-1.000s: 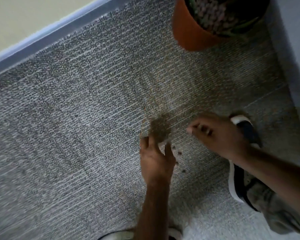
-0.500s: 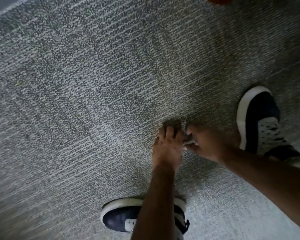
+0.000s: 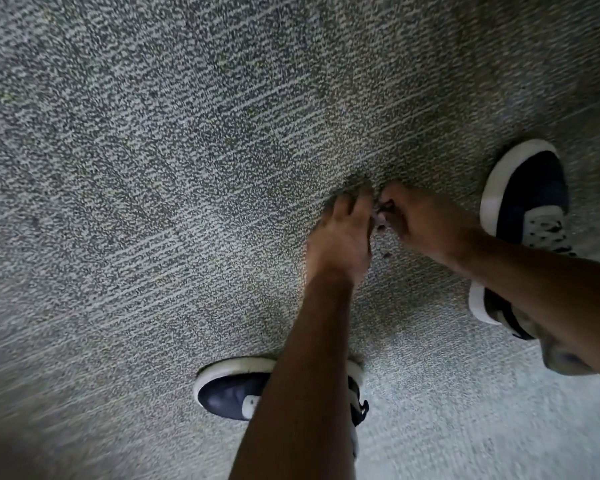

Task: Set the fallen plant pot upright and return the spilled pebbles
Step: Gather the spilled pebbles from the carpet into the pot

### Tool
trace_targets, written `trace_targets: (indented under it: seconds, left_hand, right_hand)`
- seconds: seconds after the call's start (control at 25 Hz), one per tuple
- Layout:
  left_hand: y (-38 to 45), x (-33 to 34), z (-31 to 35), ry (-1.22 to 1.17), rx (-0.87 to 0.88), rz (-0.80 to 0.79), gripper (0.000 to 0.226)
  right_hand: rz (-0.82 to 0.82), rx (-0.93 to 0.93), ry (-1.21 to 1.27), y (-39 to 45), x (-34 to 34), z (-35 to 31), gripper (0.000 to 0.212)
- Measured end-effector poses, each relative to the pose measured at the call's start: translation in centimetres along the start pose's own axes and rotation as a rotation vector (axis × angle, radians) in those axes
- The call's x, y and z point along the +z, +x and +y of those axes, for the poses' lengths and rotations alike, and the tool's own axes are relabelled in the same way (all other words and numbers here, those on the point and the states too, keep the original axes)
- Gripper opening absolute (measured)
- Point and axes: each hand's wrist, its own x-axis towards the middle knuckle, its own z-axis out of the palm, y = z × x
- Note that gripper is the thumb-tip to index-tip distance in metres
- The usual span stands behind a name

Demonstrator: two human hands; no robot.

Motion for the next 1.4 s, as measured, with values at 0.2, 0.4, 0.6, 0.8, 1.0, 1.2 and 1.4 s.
trace_targets:
  seconds: [0.2,0.4,0.6,0.8,1.0,1.2,1.4]
  left_hand:
    - [2.3,-0.7,0.9,0.097,0.029,-0.023,0.028]
    - [1.7,-1.3,0.6,0.078,0.04,-0.05,0.038]
    - [1.4,-1.4,0.7,0.108,0.102,-0.129,0.051]
    - [1.9,-1.5,1.0,0.231,0.179,-0.205,0.035]
    - [1.9,-1.4,1.6,0.297,0.178,-0.237,0.033]
    - [1.6,-0.9,1.2,0.3,0.194,-0.2,0.044]
    - [0.6,-1.2,0.3,0.262,0.164,-0.151,0.041]
  right_hand:
    - [0.081,0.048,0.15,-0.3,-0.4,0.9,0.016]
    - [0.016,-0.033,0.125,-1.6,0.1,0.2,0.013]
    - [0.009,-0.048,-0.038,-1.2,1.7,-1.0,0.025]
    - [-0.044,-0.047,-0.243,-1.9,2.2,-0.9,0.031]
    - [-0.044,-0.126,-0.245,-4.8,2.2,0.1,0.03]
    - [-0.153,-0.194,-0.22,-6.7,3.5,0.9,0.037]
    - [-0.263,-0.258,-0.345,-5.8,2.2,0.5,0.041]
